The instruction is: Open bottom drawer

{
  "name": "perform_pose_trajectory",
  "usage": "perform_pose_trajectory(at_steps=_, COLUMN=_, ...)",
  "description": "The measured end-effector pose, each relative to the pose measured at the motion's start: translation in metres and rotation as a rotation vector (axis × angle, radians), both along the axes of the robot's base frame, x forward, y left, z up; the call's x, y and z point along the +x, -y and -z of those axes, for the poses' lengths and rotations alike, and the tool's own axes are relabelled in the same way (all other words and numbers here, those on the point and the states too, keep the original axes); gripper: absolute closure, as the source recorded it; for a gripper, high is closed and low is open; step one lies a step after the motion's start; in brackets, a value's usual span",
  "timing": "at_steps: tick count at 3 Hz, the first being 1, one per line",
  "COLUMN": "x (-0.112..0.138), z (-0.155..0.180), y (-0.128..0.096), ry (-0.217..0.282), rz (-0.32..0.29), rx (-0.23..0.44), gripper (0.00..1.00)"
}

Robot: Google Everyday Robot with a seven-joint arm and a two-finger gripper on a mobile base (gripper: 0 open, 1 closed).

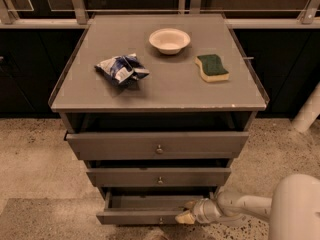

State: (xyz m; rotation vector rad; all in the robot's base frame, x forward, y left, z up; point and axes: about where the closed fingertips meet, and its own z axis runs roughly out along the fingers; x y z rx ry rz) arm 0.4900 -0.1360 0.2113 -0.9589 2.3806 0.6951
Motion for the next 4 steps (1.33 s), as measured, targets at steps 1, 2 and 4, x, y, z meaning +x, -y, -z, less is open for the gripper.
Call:
perform_pose_trajectory(at_steps=1, x=0.0, z=0.0, y=0.0, ry=0.0, rz=0.0, rx=0.0, gripper=0.65)
perform_pose_trajectory(at_steps=2, x=-0.013, z=0.004, y=-0.008, ry=-0.022, rz=-0.03, rx=0.002, gripper=0.65)
perform_pose_trajectory(at_steps=4, x=-0.058, z=0.007, y=-0.025, ry=-0.064, rz=-0.082, rx=0.102, gripper=0.18)
